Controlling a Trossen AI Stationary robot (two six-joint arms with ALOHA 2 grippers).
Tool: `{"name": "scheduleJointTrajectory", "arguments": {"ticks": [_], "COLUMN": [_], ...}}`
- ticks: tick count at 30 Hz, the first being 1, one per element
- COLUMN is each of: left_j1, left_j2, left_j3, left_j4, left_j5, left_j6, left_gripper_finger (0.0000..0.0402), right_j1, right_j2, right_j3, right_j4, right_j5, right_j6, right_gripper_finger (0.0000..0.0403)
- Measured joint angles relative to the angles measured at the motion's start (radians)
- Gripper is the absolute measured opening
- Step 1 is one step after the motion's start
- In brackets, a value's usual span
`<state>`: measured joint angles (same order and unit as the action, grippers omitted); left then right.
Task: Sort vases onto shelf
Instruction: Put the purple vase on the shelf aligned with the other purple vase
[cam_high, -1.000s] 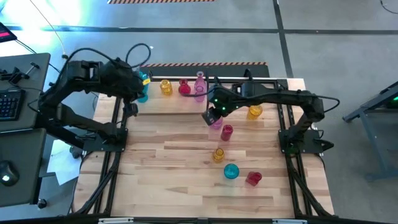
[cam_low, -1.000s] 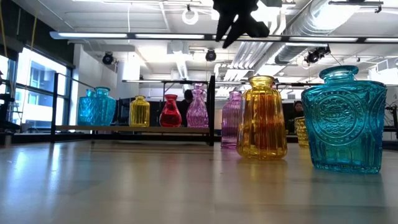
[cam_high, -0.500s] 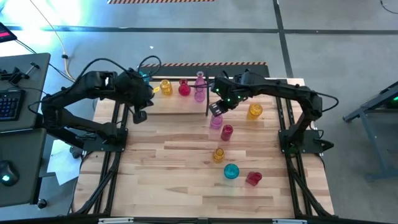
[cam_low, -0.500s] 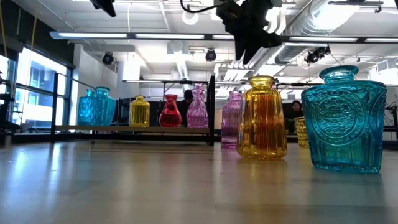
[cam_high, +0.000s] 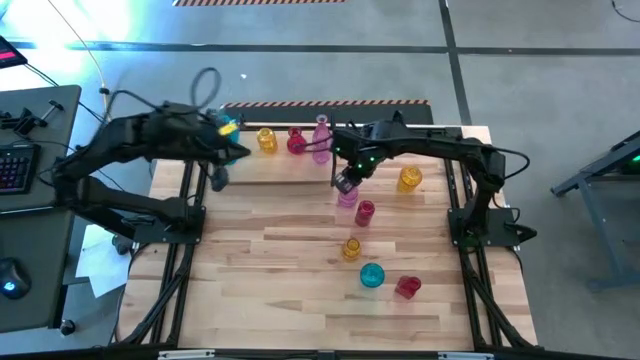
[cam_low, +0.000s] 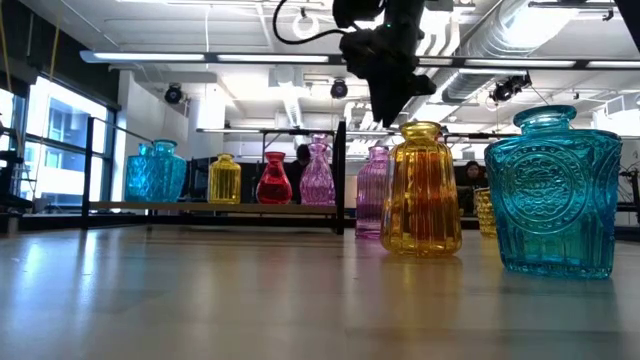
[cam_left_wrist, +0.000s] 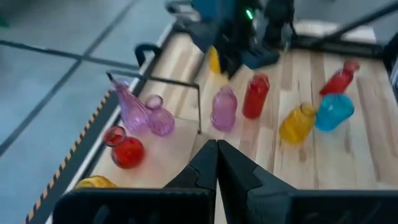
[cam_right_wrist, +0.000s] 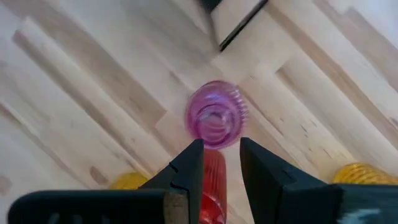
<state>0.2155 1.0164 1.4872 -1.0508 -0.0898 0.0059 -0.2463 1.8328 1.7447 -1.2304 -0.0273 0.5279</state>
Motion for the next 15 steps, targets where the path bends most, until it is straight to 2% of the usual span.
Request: {"name": "scheduleJointTrajectory", "arguments": {"ticks": [3, 10, 15], "left_j1": [0.0, 0.0, 0.0], "left_j2": [-0.065, -0.181, -0.239], "left_j3": [0.0, 0.0, 0.0], "left_j4": [0.002, 0.001, 0.0], "left_j5": [-0.019, -0.017, 0.049], "left_j6": [-0.003, -0.036, 0.002], "left_gripper_finger": [0.0, 0.0, 0.0], "right_j1": [0.015, 0.018, 0.018], "right_j2": [-0.002, -0.002, 0.0], "right_j3": [0.0, 0.0, 0.0], "right_j4": [-0.004, 0.045, 0.077], "right_j5": [0.0, 0.027, 0.025], "right_j6": [-0.063, -0.039, -0.062], "right_gripper_finger": [0.0087, 0.0087, 0.0087]}}
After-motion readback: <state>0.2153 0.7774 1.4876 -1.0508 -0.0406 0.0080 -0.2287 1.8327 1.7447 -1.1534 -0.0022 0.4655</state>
